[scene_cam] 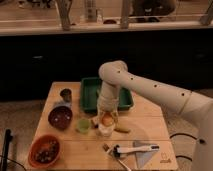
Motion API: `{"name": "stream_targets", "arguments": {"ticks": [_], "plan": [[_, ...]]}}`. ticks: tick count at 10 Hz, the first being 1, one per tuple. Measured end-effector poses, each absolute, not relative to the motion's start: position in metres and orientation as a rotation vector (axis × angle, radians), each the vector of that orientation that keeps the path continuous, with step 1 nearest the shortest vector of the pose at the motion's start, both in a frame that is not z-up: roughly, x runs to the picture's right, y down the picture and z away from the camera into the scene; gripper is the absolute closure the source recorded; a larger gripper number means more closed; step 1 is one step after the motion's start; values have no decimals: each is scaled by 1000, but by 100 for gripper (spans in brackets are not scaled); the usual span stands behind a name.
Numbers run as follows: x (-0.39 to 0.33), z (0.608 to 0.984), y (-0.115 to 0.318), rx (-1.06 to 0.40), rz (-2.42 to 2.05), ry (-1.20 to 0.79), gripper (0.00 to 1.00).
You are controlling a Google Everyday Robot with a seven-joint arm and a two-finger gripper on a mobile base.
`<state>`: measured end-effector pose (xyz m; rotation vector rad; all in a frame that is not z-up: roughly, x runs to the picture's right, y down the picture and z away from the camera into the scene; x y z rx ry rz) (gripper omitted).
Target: Place apple in paper cup
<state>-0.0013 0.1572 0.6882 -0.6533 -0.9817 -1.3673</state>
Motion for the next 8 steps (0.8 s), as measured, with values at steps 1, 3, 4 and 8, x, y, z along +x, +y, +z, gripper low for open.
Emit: {"name": "stream_targets", "arguments": {"ticks": [1, 3, 4, 8], "plan": [[-2, 687, 158, -654, -1366, -990, 77], [-4, 686, 160, -656, -1369, -1000, 62], [-4, 685, 162, -658, -1367, -1008, 40], [-4, 683, 164, -658, -1367, -1010, 20]]}}
